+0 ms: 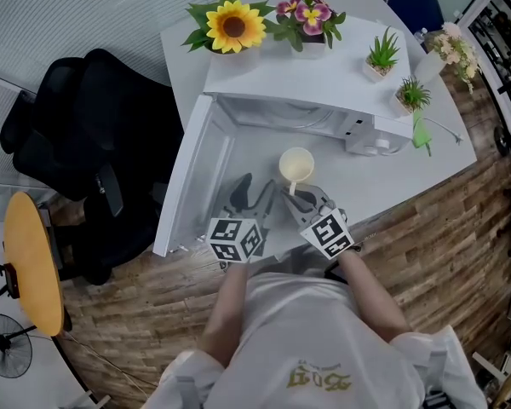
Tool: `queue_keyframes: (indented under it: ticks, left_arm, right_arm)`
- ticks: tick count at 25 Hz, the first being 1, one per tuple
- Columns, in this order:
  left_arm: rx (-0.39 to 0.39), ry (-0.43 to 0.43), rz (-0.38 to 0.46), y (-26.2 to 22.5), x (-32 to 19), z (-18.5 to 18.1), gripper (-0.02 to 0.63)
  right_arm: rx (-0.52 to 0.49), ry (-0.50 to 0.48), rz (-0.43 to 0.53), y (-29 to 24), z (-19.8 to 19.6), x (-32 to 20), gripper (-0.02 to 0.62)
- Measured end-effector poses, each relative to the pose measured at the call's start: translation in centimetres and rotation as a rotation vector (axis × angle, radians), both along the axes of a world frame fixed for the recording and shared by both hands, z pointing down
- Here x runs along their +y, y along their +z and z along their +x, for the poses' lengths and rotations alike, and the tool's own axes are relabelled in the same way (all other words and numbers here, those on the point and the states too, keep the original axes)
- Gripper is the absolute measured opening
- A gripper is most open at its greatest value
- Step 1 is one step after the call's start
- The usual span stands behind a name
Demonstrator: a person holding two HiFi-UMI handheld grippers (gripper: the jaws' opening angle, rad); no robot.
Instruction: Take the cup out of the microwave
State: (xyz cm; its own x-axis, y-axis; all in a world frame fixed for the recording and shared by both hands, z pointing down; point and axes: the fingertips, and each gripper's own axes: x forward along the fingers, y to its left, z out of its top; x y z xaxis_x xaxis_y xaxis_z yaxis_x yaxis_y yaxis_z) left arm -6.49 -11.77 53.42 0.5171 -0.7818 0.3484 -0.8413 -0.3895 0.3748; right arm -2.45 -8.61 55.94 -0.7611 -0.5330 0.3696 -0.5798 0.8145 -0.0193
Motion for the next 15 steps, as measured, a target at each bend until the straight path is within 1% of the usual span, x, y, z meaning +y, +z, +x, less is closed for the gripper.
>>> queue_keyframes:
  ticks: [7,15]
  left_arm:
    - [-0.004,-0.019,-0.021,0.9,0.4,-0.8,0.245]
    - [-0.002,-0.041,-0.039,1.8,0.1,-1.5,0.245]
  right_arm:
    - [0.017,-0.039,-0.046,1.8,-0.5,0.6,0.034]
    - [0.026,-0.082,-0.067,2.9,-1.2,0.2,0.034]
